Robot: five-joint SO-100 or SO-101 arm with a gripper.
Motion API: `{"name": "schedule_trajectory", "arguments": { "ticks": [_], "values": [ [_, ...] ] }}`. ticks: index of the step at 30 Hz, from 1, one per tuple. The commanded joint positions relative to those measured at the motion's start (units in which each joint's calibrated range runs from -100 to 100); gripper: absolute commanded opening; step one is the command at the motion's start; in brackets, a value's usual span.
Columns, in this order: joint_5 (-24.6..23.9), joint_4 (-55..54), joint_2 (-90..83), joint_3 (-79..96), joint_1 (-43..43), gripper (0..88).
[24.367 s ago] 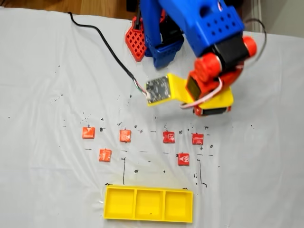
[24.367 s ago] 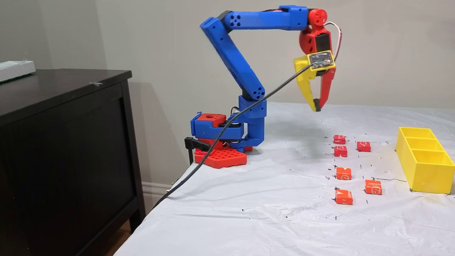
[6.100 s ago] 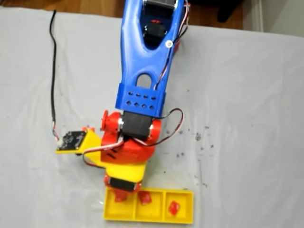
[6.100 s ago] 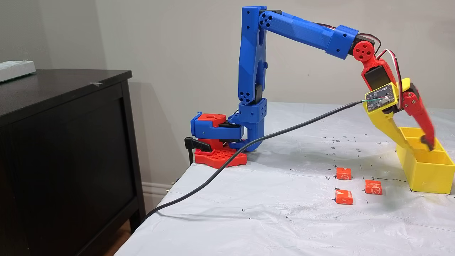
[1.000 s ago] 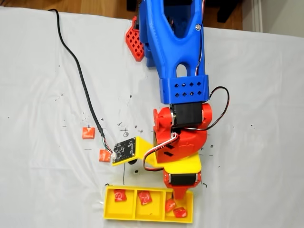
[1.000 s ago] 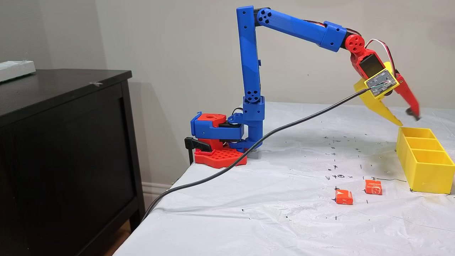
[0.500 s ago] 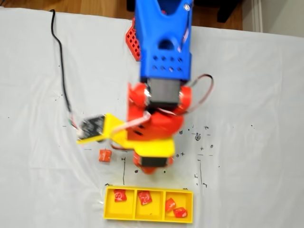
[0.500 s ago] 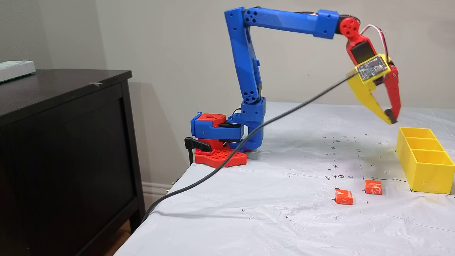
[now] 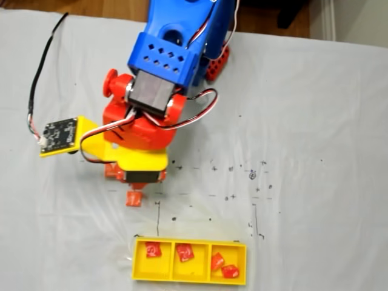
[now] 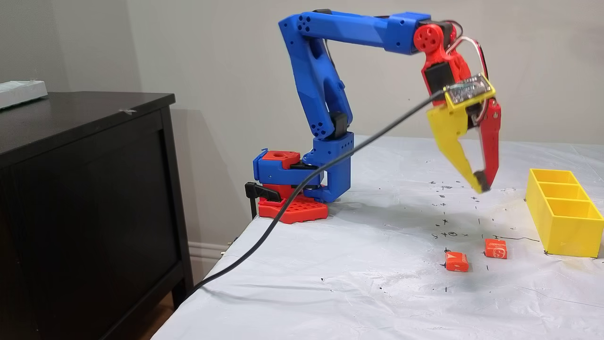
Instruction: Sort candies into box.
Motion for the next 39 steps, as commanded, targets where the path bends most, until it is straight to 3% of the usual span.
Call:
{"name": "schedule_trajectory", "arguments": {
  "ticks": [1,3,17,27,39],
  "values": [
    [0.7,-0.6,5.5,-5.3,1.4,5.7],
    [0.7,0.2,8.6,-8.1,1.4,13.3],
    [1.5,9.8,25.2,-27.2,1.0,25.5],
    [2.3,12.0,30.6,-28.8,1.2,25.2],
    [2.4,6.5,34.7,-26.5,0.3,22.4]
  ]
}}
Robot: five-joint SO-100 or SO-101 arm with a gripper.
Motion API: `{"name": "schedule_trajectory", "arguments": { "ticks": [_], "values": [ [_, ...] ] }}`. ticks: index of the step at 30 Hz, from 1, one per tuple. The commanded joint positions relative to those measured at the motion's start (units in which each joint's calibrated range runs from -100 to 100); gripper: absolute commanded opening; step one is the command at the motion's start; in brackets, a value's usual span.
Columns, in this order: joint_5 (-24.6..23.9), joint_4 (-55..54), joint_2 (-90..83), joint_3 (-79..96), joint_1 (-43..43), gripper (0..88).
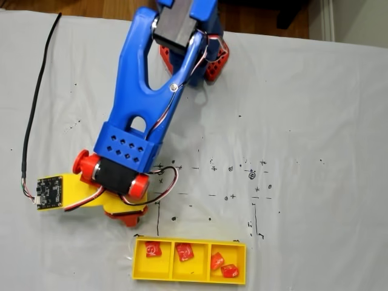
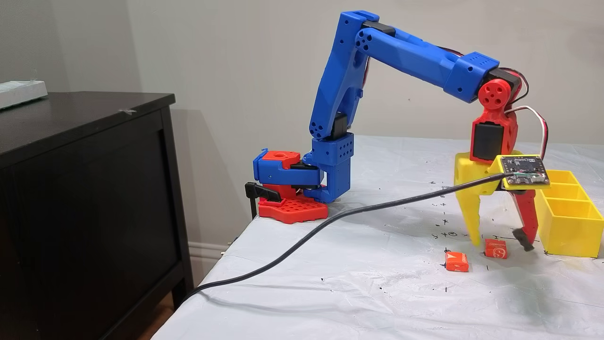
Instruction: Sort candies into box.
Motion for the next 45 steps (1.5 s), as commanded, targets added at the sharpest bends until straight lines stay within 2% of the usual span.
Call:
{"name": "schedule_trajectory", "arguments": {
  "ticks": [1,6,8,12,14,25,31,38,45],
  "values": [
    [0.0,-1.8,1.0,-2.1,-1.1,21.6],
    [-0.5,-1.0,4.8,-4.0,-1.8,15.5],
    [-0.4,-1.0,4.9,-3.8,-1.9,7.9],
    [-0.7,-1.3,2.5,-2.2,-2.0,4.6],
    [-0.5,-1.4,-0.4,-1.0,-1.9,0.2],
    [-1.4,0.0,-22.3,6.9,-3.7,0.2],
    [-7.1,-2.4,-31.3,5.8,-7.2,0.2],
    [-12.3,-12.3,-34.5,11.1,-12.8,0.2],
    [-14.7,-22.2,-32.5,15.1,-16.4,0.1]
  ]
}}
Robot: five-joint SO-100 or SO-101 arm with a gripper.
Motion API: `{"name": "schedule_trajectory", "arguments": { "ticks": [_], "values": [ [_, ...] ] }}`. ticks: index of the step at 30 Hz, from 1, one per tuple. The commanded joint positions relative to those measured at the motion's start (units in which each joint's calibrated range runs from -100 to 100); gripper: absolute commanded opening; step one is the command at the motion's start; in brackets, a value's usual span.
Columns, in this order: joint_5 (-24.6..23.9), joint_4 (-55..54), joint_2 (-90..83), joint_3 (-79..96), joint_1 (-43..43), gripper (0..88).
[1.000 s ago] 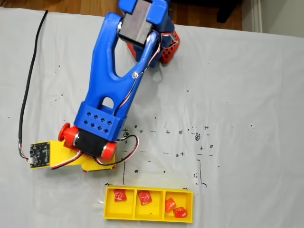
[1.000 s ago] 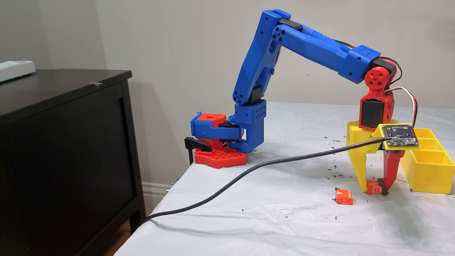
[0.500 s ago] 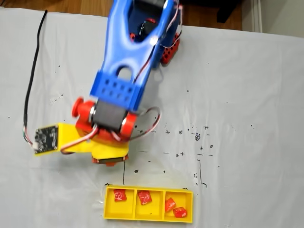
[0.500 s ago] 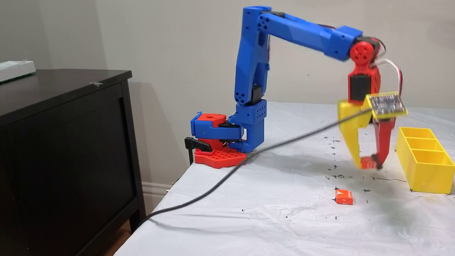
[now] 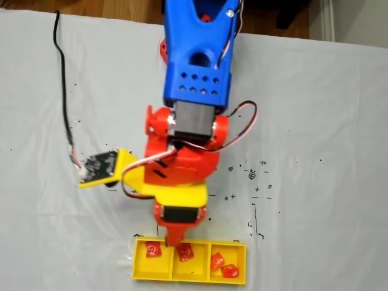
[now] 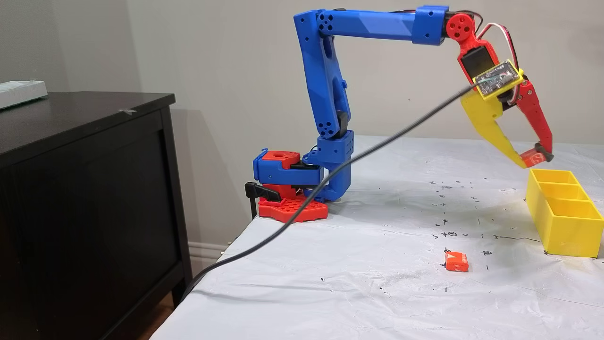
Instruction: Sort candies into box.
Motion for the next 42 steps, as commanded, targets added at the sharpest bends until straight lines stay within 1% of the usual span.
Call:
{"name": "schedule_trajectory", "arguments": {
  "ticks": [1,6,17,22,23,26,28,29,30,32,35,38,42],
  "values": [
    [-1.4,-7.1,-2.2,-1.2,-2.1,0.1],
    [-1.9,-13.3,3.3,-1.9,-2.8,0.1],
    [-0.6,-9.9,11.7,-7.0,-3.3,0.1],
    [-0.5,-9.2,12.1,-7.6,-3.7,0.1],
    [-0.4,-9.2,11.8,-7.4,-3.8,1.2],
    [-0.4,-10.0,10.8,-5.9,-4.1,15.5],
    [-0.3,-10.4,10.4,-5.2,-4.3,30.4],
    [-0.2,-10.6,10.1,-4.8,-4.4,32.8],
    [-0.1,-10.8,10.1,-4.8,-4.4,33.1],
    [-0.1,-10.4,10.1,-5.1,-4.4,33.0],
    [0.0,-10.1,9.8,-5.2,-4.4,28.7],
    [0.0,-9.7,8.7,-5.2,-4.1,19.8],
    [0.1,-6.6,7.0,-7.0,-3.0,0.2]
  ]
}}
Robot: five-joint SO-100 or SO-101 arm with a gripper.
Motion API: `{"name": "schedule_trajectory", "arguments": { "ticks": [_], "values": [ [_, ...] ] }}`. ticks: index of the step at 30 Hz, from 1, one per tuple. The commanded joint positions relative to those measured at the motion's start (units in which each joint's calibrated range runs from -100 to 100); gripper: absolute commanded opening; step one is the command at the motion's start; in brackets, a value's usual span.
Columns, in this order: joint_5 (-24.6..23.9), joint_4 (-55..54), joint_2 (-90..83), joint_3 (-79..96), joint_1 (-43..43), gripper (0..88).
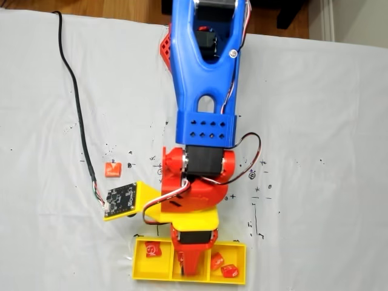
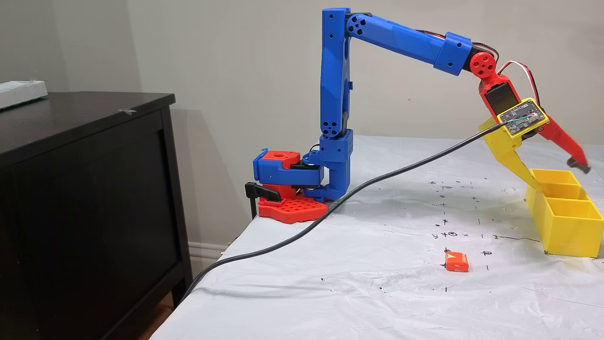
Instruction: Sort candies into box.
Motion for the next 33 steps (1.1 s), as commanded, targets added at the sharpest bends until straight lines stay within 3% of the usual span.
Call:
{"name": "schedule_trajectory", "arguments": {
  "ticks": [1,8,15,23,29,33],
  "values": [
    [0.5,3.9,-6.7,-6.2,1.0,0.2],
    [2.7,15.3,-12.4,-8.7,5.0,0.2],
    [11.2,25.7,-21.0,-1.5,14.4,0.2],
    [19.7,24.0,-18.2,8.2,24.9,1.2],
    [21.9,22.9,-12.9,7.6,28.9,16.4],
    [23.2,15.0,-13.2,14.5,30.0,20.4]
  ]
}}
